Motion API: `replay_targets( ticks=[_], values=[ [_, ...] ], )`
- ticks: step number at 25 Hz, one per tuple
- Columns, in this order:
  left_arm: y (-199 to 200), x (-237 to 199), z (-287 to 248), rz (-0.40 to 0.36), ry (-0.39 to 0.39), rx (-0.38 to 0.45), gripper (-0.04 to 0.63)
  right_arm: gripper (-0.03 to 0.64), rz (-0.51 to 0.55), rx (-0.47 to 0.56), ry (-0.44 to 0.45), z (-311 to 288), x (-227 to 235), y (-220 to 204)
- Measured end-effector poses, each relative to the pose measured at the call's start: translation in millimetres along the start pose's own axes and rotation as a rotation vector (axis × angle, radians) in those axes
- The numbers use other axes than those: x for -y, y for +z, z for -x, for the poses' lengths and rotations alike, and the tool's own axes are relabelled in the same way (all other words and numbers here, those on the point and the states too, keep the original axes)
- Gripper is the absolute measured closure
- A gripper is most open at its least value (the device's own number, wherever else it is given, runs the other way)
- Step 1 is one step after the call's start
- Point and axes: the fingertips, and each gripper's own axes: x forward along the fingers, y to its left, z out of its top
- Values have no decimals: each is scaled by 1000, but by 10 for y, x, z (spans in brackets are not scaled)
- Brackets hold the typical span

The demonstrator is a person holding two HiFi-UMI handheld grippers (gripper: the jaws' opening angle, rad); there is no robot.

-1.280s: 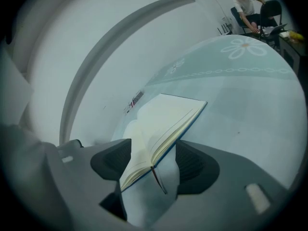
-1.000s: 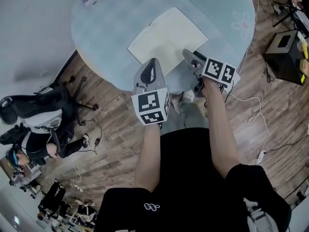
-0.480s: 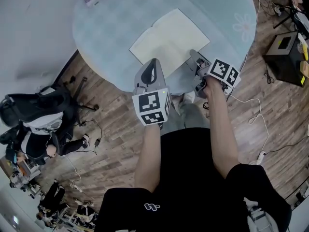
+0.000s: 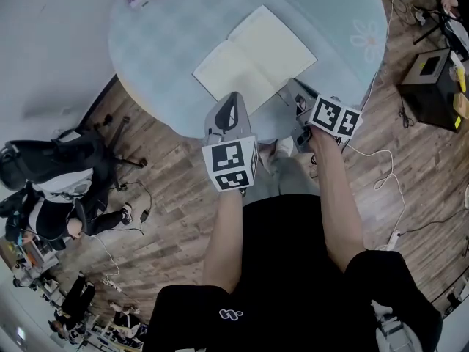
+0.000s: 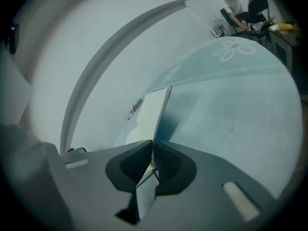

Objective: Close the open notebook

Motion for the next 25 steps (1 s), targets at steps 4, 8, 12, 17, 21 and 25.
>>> replay_targets(
  ticks=[4,8,12,17,21,25],
  values=[
    [-78,-14,46,7,14,-7,592,592,208,-46,-14,31,-98,-70],
    [-138,-50,84,19,34,-12,592,592,408,-100,-20,60,-234,-130],
    [-163,-99,136,32,57,-10,592,592,587,-139,-39,78,-326,-197],
    [-216,-224,198,56,87,-7,592,592,781,-189,-48,54,-449,-341],
    [-272,-441,279,88,133,-3,592,588,895,-248,-41,6,-560,-540],
    [-288,-616,363,110,174,3,592,579,1002,-301,-52,-38,-593,-715]
  ],
)
